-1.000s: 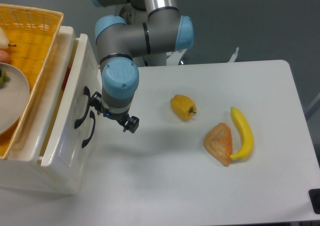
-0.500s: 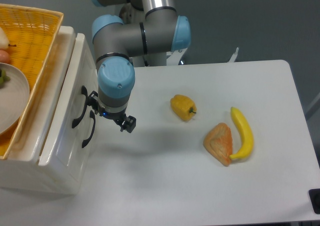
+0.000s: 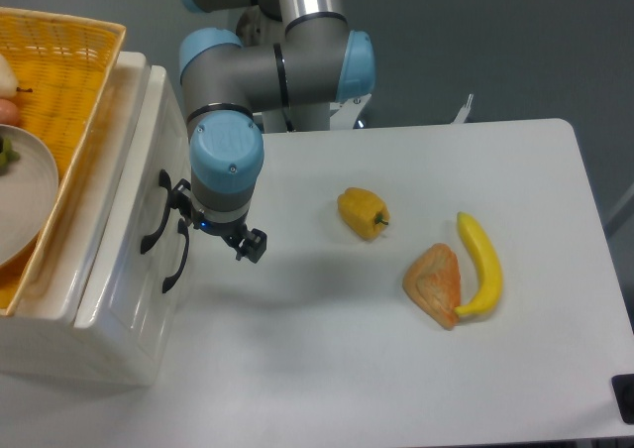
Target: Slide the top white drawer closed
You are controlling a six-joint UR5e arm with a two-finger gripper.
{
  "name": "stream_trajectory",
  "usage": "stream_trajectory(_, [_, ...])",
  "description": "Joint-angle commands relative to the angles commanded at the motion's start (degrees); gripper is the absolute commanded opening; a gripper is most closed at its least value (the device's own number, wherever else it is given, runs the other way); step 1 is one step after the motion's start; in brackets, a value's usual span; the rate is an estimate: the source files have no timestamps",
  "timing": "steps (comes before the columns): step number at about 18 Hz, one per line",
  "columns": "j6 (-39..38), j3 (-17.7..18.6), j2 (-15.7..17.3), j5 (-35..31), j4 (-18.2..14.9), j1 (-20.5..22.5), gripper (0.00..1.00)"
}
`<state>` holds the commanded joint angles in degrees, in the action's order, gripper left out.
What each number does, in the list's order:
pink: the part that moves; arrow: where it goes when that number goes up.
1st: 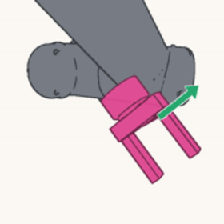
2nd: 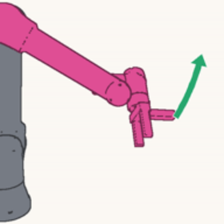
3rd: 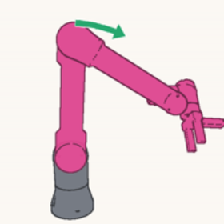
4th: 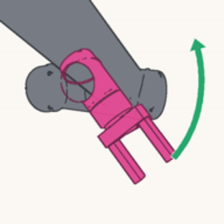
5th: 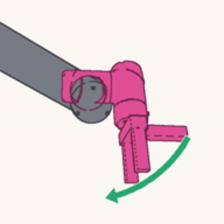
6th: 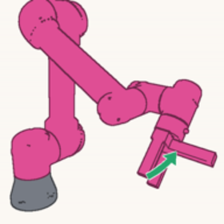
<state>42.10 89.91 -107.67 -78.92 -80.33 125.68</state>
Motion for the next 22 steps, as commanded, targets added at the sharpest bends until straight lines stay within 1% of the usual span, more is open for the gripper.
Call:
stream_trajectory(4, [0.52, -0.09, 0.17, -0.27, 0.09, 0.79, 1.0])
stream_trajectory(6, [0.79, -0.53, 0.26, -0.44, 0.09, 2.01, 1.0])
stream_trajectory(8, [1.84, -0.53, 1.14, -1.23, 0.26, 3.25, 1.0])
stream_trajectory(10, [5.26, -0.7, 1.41, -3.33, 0.09, 4.39, 1.0])
stream_trajectory(12, [7.98, -0.7, 1.67, -4.13, 0.09, 5.97, 1.0])
stream_trajectory(14, [10.8, -0.53, 3.24, -4.22, -0.17, 8.25, 1.0])
stream_trajectory(16, [14.31, 0.0, 4.13, -4.66, -0.26, 9.66, 1.0])
stream_trajectory(17, [15.89, 0.17, 4.57, -5.97, -0.35, 10.45, 1.0])
stream_trajectory(20, [18.98, 0.0, 5.18, -11.41, -0.44, 10.72, 1.0])
stream_trajectory(22, [19.25, 0.0, 5.45, -12.31, -0.44, 11.86, 1.0])
